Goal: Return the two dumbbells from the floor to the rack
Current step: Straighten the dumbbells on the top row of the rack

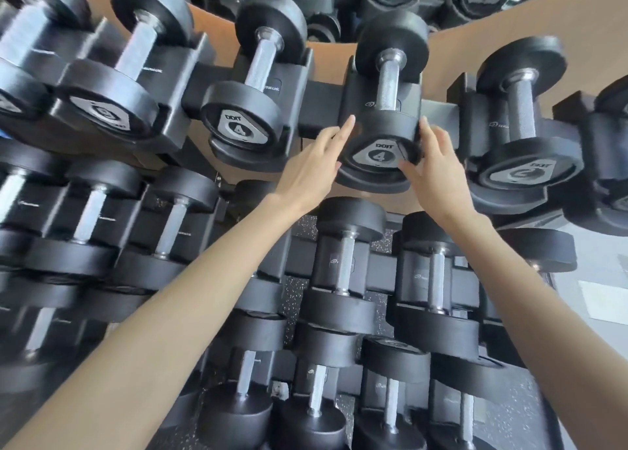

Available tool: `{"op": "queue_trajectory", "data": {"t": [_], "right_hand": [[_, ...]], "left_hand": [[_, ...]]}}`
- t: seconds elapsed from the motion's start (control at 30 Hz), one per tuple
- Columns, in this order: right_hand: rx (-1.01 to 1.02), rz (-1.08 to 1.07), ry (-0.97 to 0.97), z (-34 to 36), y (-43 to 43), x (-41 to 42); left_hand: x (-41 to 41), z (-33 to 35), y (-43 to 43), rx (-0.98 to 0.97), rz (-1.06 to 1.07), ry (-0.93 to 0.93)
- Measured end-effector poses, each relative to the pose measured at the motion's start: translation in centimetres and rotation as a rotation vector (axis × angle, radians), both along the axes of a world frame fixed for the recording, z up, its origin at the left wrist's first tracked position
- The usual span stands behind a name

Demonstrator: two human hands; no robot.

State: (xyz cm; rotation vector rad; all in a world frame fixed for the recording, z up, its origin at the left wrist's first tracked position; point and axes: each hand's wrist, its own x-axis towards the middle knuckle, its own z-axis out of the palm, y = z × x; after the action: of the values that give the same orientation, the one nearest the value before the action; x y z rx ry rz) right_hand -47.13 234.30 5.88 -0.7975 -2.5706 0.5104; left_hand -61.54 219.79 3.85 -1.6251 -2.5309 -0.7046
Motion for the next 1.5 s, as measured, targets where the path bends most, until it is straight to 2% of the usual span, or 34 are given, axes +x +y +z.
{"op": "queue_trajectory", "data": {"t": [0.13, 0.37, 0.53, 0.67, 0.87, 1.0, 1.5], "right_hand": [[0.230, 0.118, 0.106, 0.6, -3.4, -0.9], [0.194, 0.322, 0.084, 0.6, -8.4, -5.1], [0.097, 0.289, 0.022, 0.2, -9.5, -9.8], [-0.005, 0.215, -0.005, 0.1, -10.3, -14.2], [-0.196, 0.104, 0.047, -0.5, -11.0, -17.5], [-0.270, 0.030, 0.101, -0.8, -11.1, -17.5], [-0.248, 0.002, 0.114, -1.1, -11.7, -17.9]], "left_hand": [[-0.6, -1.1, -4.9, 0.037, 0.045, 0.095], [-5.3, -1.2, -11.9, 0.033, 0.272, 0.120], [-10.7, -0.7, -13.2, -0.005, 0.404, 0.052], [-14.0, -0.3, -12.0, -0.052, 0.256, -0.033], [-17.0, 0.4, -10.5, -0.018, 0.144, -0.330], [-17.3, 0.6, -10.6, -0.017, 0.097, -0.320], [-16.8, 1.2, -10.9, -0.034, 0.110, -0.299]]}}
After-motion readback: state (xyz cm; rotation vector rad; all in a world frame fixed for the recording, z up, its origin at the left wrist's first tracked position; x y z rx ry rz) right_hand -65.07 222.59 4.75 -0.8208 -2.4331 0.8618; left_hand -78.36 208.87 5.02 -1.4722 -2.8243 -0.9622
